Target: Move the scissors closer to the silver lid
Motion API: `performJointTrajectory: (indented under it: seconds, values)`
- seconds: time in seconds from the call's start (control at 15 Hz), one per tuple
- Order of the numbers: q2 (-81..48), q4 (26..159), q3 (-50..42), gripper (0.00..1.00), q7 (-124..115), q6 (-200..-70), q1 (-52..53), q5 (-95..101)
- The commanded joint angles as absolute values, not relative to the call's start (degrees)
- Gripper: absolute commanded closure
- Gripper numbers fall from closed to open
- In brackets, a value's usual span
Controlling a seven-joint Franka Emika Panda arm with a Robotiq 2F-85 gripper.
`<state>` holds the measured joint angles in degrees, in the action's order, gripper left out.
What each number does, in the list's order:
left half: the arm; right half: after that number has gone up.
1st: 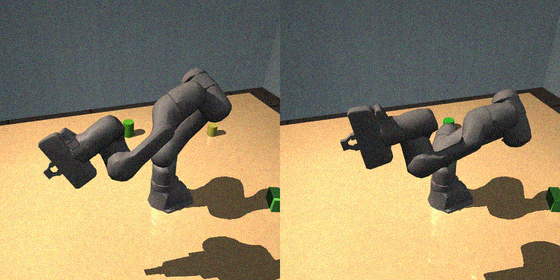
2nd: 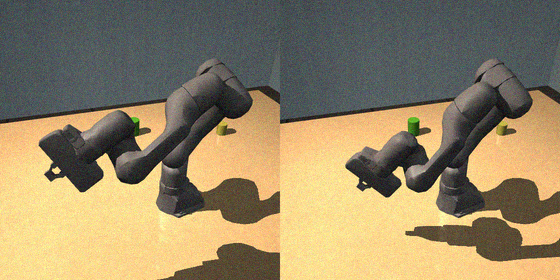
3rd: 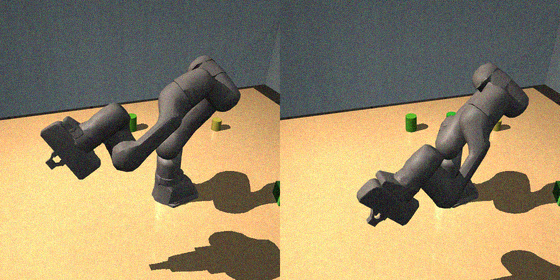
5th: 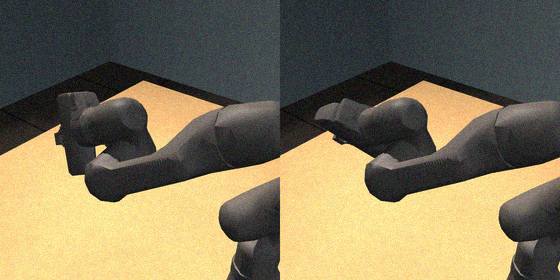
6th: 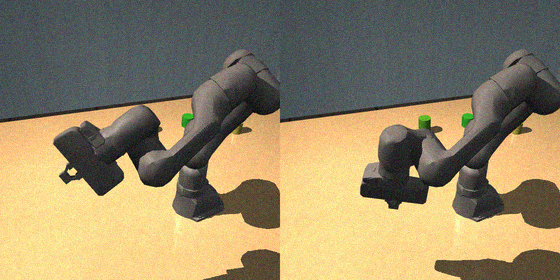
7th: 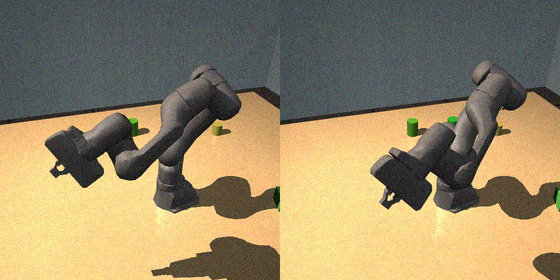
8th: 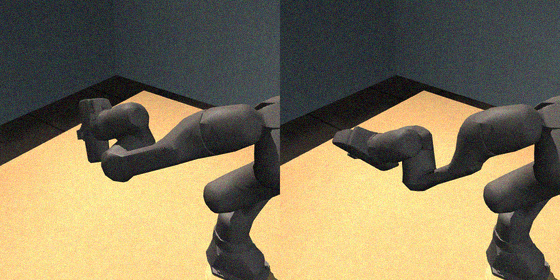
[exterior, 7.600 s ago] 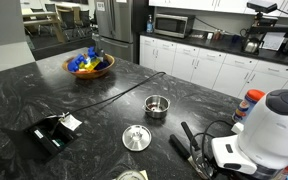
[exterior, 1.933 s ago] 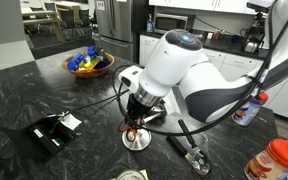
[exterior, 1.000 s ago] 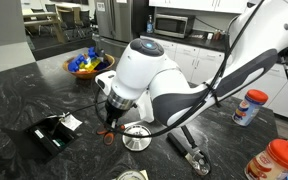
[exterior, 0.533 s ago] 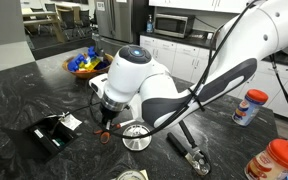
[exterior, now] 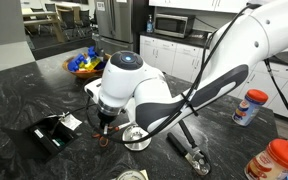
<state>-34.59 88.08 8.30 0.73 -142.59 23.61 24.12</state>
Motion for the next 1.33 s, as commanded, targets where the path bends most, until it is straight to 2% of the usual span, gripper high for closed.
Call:
performJointTrajectory:
  seconds: [0.0, 0.4, 0.47, 0.67, 1.27]
  values:
    - [-35.41, 85.09, 7.34, 0.66, 1.81, -139.50, 24.68, 24.05]
    - [-34.47, 84.61, 7.58, 0.24, 0.92, -139.16, 25.17, 23.85]
    - [-34.99, 85.01, 7.69, 0.43, 1.00, -140.58, 24.84, 23.60]
    - [-34.99, 84.64, 7.71, 0.25, 0.98, -140.57, 25.05, 23.61]
    - [-35.00, 84.64, 7.70, 0.24, 0.98, -140.56, 25.05, 23.61]
